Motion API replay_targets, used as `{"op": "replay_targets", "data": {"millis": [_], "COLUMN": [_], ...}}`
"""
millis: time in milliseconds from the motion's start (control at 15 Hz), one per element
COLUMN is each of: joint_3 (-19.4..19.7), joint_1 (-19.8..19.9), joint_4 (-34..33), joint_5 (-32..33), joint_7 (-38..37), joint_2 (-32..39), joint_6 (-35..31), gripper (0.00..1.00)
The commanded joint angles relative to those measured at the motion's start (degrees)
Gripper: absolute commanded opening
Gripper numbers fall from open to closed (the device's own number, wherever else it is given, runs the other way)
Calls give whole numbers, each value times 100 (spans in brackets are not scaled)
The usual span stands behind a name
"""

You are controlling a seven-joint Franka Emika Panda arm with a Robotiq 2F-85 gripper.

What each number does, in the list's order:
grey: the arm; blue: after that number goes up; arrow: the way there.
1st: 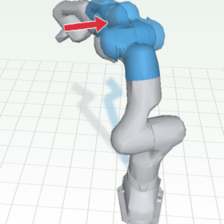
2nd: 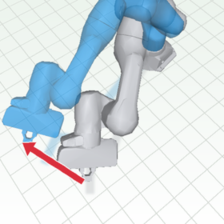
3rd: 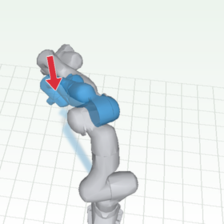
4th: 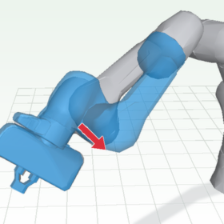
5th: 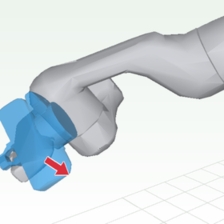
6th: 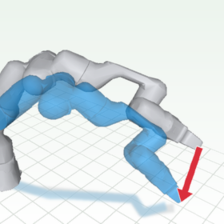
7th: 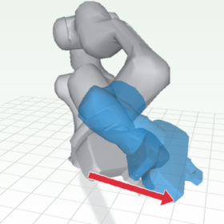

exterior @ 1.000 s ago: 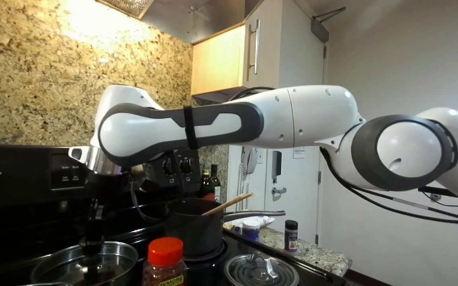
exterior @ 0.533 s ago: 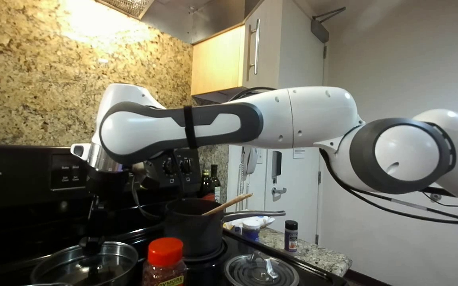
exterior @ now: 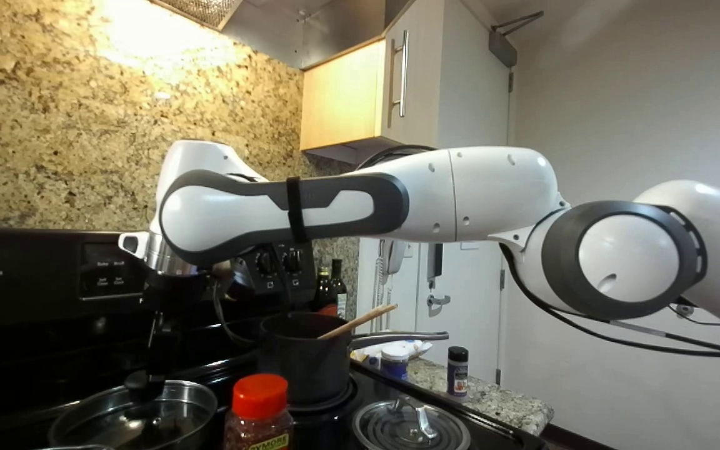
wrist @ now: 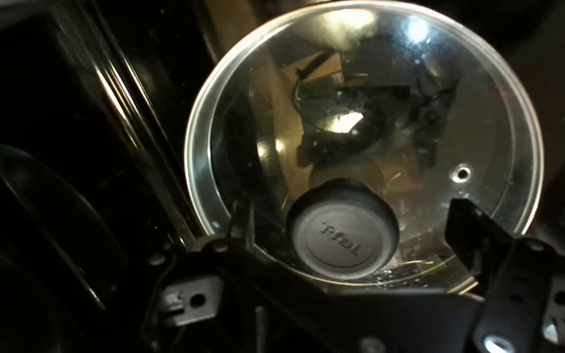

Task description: Pick the big lid and put it on the big pot

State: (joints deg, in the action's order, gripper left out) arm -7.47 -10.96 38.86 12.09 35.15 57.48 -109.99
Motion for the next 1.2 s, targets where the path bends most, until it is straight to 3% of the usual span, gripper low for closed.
{"op": "replay_targets", "data": {"millis": [0,600,667,733,1133], "joint_3": [-30,-109,-138,-173,-236], "joint_1": [-24,-4,0,10,50], "joint_4": [-491,-631,-639,-649,-635], "joint_5": [5,-52,-64,-86,-113], "joint_7": [345,829,905,987,1146], "joint_2": [294,344,362,364,445], "joint_6": [183,134,112,117,110], "gripper": [100,100,75,74,34]}}
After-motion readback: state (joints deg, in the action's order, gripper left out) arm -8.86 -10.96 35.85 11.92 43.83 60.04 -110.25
